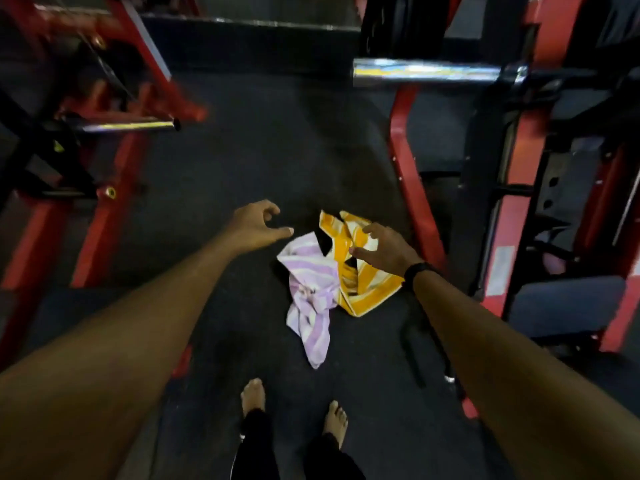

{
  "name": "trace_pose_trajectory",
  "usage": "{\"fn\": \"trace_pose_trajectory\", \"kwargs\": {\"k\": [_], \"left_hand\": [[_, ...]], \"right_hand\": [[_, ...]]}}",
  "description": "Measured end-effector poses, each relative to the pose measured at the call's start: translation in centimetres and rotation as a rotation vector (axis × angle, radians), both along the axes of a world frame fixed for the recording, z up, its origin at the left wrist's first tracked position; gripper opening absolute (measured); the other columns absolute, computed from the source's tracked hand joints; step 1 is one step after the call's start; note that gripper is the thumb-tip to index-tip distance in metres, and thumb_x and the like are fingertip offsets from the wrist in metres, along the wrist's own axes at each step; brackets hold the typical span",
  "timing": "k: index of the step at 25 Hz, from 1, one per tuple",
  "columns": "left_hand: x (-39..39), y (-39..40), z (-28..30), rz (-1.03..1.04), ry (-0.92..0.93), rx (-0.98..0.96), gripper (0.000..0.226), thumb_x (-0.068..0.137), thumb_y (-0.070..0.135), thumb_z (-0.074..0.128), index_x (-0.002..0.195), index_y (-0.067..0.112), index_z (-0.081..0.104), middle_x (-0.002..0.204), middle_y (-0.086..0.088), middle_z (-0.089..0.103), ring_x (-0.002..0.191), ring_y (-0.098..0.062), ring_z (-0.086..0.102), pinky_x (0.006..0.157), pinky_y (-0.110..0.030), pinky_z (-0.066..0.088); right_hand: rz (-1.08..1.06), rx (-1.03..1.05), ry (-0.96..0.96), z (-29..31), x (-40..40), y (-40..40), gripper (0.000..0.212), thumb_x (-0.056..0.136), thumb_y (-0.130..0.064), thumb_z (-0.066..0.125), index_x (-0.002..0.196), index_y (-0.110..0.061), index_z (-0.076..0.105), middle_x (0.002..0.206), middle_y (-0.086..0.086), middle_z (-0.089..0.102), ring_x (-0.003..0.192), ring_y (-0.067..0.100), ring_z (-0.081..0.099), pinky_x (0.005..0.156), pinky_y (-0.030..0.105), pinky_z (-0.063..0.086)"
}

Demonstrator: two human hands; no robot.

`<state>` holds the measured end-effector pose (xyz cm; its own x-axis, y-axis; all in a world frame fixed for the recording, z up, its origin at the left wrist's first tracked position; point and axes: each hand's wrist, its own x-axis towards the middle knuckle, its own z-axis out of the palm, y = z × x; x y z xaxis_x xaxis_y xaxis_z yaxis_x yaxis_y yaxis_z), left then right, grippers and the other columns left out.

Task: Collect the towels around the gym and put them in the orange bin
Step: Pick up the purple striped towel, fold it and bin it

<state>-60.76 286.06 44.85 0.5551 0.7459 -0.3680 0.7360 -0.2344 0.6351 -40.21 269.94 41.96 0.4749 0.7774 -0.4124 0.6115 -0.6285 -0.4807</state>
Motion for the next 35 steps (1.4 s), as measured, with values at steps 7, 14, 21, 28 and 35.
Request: {"fn": "trace_pose_trajectory", "kwargs": {"k": [7,14,21,28,35], "left_hand": [[3.1,2.8,-25.5,-0.092,0.131,-0.198,0.046,0.077,0.032,0.078,0.116,0.015,0.061,0.104,-0.004,0.062,0.095,-0.016,0.058,0.083,-0.023,0.043],[3.6,3.3,-47.7,-0.149,0.216,-0.268,0.045,0.078,0.027,0.077,0.115,0.009,0.060,0.102,-0.006,0.058,0.097,-0.018,0.056,0.083,-0.027,0.044],[0.9,0.5,-62.9,-0.143,0.304,-0.378,0.047,0.080,0.028,0.075,0.120,0.011,0.057,0.112,-0.008,0.058,0.097,-0.018,0.053,0.087,-0.029,0.044],[-2.2,-1.1,-68.8,-0.170,0.352,-0.381,0.042,0.078,0.028,0.076,0.113,0.014,0.058,0.111,-0.008,0.059,0.102,-0.021,0.058,0.096,-0.034,0.046],[-1.4,0.2,-64.3,-0.193,0.291,-0.350,0.033,0.080,0.026,0.074,0.109,0.016,0.060,0.111,-0.006,0.062,0.103,-0.020,0.058,0.096,-0.037,0.047]], "right_hand": [[-0.137,-0.191,0.117,-26.6,2.1,0.7,0.057,0.084,-0.038,0.069,0.129,-0.009,0.050,0.130,0.014,0.054,0.122,0.028,0.050,0.093,0.030,0.038],[-0.147,-0.378,0.206,-50.2,-1.0,-3.1,0.054,0.087,-0.036,0.065,0.130,-0.009,0.049,0.135,0.012,0.051,0.123,0.027,0.049,0.099,0.035,0.041],[-0.217,-0.561,0.232,-67.0,-6.3,-6.5,0.052,0.090,-0.036,0.059,0.130,-0.006,0.048,0.135,0.016,0.050,0.123,0.033,0.049,0.097,0.040,0.043],[-0.426,-0.500,0.115,-73.0,-10.9,-5.6,0.070,0.083,-0.057,0.060,0.130,-0.007,0.050,0.131,0.018,0.048,0.122,0.035,0.049,0.098,0.040,0.042],[-0.362,-0.196,-0.031,-67.9,-10.1,-3.1,0.034,0.100,-0.025,0.041,0.120,-0.006,0.060,0.120,0.017,0.060,0.112,0.033,0.057,0.090,0.038,0.044]]}}
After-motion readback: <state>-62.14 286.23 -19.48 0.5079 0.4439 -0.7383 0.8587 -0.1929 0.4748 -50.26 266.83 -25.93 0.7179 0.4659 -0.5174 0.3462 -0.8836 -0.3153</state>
